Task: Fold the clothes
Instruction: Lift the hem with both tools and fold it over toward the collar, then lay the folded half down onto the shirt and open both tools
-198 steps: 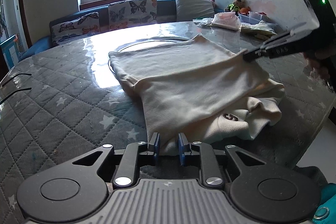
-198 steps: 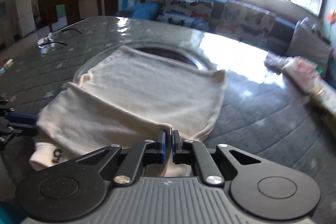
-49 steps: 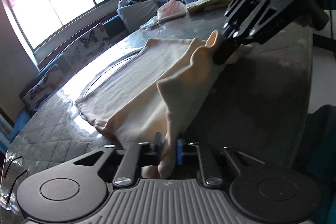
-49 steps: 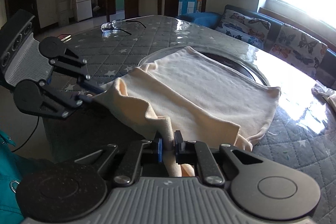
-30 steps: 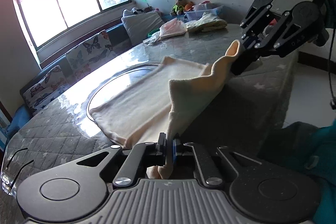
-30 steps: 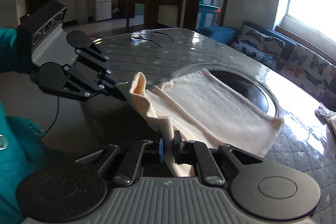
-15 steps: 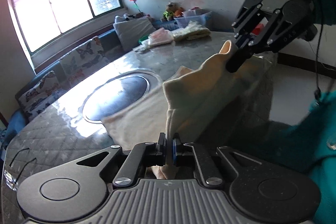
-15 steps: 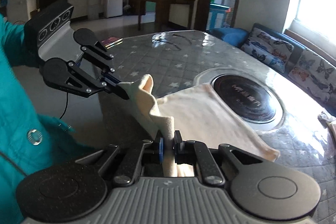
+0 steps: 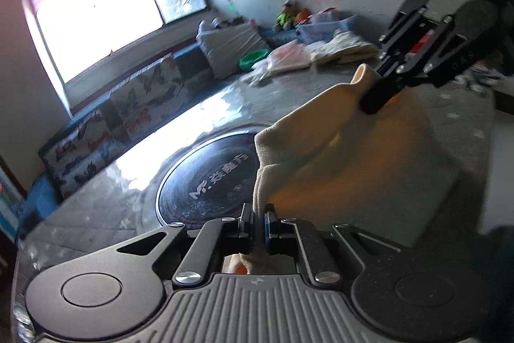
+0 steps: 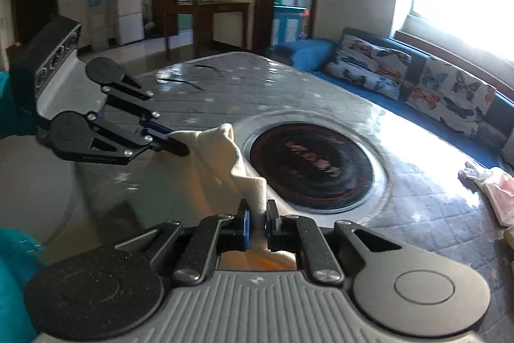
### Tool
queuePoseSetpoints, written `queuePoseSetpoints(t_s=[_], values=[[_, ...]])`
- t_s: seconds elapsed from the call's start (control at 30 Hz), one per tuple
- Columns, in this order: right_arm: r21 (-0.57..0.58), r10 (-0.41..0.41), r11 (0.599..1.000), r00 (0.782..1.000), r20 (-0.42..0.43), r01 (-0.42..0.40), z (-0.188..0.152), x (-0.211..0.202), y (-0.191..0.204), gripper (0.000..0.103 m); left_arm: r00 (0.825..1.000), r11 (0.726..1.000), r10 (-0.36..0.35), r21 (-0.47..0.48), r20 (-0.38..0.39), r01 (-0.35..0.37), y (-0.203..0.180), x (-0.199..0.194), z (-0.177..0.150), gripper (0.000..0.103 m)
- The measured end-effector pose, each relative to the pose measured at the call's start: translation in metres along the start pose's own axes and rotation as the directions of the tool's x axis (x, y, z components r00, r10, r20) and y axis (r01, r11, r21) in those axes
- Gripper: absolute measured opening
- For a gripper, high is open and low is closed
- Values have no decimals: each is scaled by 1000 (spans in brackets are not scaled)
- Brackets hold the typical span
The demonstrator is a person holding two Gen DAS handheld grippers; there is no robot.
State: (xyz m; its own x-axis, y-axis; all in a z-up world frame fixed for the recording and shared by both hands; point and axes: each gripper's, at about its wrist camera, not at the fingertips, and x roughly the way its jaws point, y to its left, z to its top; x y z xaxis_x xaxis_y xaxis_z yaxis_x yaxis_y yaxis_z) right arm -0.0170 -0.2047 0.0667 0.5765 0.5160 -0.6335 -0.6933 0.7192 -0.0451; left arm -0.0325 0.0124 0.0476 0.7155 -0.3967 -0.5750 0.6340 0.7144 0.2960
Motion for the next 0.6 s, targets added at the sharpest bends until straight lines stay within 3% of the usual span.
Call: queuePoseSetpoints(t_s=[0.23,0.3,0.37,0.6], values=[[135,-41,990,997,-70,51,-21,70,-37,10,994,996,28,-84,-110,-37,13,68,-4,13],[181,-60,981,995,-84,74,-28,84,-45,13,992,995,33,-95,-124,-45,16,75,-8,23],[220,-78,970,992,-102,99,-36,91,-50,19,991,993,43,-102,-129,-56,17,76,-11,26],[279,-147,946,985,-84,165,-39,83,-55,22,987,982,88,-151,-138,-109,30,76,-13,31]])
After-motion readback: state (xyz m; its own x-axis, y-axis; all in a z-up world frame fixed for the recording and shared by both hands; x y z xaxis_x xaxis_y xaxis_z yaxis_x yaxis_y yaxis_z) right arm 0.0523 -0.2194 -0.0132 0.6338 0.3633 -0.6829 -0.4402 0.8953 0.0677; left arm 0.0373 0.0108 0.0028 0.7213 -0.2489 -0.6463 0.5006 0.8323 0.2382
